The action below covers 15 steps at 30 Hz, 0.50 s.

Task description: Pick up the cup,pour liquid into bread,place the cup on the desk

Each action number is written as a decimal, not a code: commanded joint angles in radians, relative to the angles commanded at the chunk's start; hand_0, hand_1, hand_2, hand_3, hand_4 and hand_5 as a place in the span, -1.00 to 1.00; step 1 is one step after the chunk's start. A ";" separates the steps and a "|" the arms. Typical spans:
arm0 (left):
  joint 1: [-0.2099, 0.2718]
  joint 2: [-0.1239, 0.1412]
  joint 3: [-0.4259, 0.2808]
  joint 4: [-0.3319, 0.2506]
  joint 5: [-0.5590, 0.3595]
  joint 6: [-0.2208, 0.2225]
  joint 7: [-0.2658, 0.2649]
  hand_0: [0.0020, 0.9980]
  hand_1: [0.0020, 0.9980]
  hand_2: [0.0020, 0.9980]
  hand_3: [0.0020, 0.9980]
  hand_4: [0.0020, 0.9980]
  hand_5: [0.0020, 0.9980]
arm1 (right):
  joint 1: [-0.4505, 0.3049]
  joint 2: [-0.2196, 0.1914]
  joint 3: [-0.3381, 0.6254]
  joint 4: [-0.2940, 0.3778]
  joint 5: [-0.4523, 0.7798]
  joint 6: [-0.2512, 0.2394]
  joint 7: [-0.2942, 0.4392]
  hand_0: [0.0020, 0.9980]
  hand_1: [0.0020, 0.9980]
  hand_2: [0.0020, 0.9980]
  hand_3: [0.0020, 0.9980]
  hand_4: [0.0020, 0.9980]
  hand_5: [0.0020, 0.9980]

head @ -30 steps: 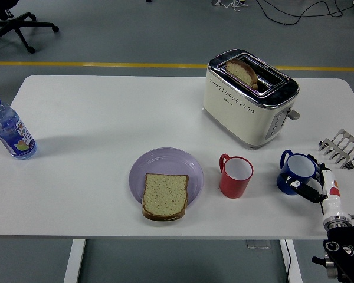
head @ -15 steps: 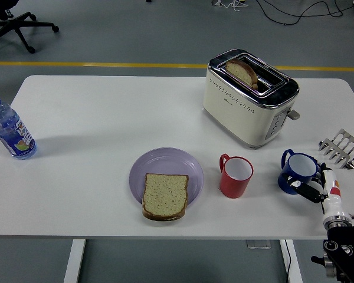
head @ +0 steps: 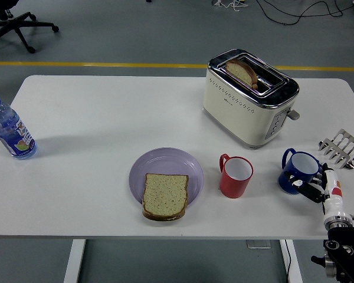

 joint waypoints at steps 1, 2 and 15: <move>0.000 0.000 -0.001 0.000 0.001 0.000 0.000 0.36 0.49 0.51 0.29 -0.18 1.00 | 0.000 0.000 0.000 -0.001 0.004 -0.001 0.003 0.11 0.12 0.31 0.53 0.74 -0.74; 0.000 0.000 -0.002 0.000 0.002 0.000 0.000 0.36 0.49 0.51 0.29 -0.18 1.00 | 0.000 0.000 0.000 -0.001 0.007 -0.002 0.005 0.11 0.12 0.31 0.53 0.74 -0.74; 0.003 -0.002 -0.002 0.000 0.006 0.000 0.001 0.36 0.48 0.51 0.30 -0.18 1.00 | -0.004 0.000 -0.001 -0.004 0.036 -0.016 0.035 -0.04 0.02 0.18 0.46 0.68 -0.81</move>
